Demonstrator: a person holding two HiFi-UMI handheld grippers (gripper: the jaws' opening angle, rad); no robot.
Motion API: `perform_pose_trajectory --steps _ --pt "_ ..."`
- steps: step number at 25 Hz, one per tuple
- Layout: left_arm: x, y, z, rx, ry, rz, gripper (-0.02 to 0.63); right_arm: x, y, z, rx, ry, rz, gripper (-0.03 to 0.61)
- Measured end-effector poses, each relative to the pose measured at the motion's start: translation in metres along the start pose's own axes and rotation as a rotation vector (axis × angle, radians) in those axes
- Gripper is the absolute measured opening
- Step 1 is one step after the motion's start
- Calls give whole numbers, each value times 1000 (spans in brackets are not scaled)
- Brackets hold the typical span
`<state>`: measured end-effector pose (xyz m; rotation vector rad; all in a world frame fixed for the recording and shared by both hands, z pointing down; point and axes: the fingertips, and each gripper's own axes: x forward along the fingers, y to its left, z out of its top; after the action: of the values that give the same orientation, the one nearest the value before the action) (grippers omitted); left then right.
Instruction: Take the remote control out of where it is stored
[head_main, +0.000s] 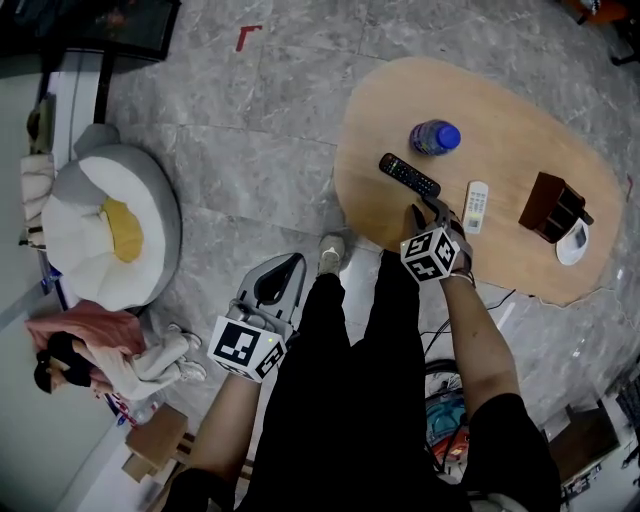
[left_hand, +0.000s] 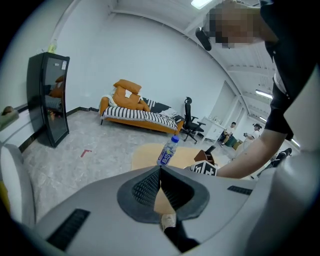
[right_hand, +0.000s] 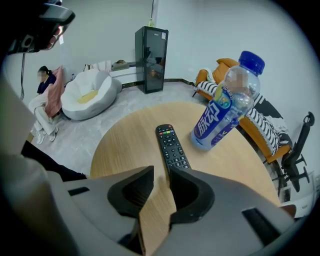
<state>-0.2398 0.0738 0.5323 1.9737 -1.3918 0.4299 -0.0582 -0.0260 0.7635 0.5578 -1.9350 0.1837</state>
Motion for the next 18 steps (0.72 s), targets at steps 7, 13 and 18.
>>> perform_pose_trajectory --steps 7,13,18 --pt "-12 -5 41 59 -66 -29 8 -40 -16 21 1 -27 -52 106" --pt "-23 -14 83 114 -142 -67 8 -98 -37 42 142 -91 -129 77" --pt "-29 -31 110 145 -191 -109 8 -149 -57 54 252 -153 -204 64"
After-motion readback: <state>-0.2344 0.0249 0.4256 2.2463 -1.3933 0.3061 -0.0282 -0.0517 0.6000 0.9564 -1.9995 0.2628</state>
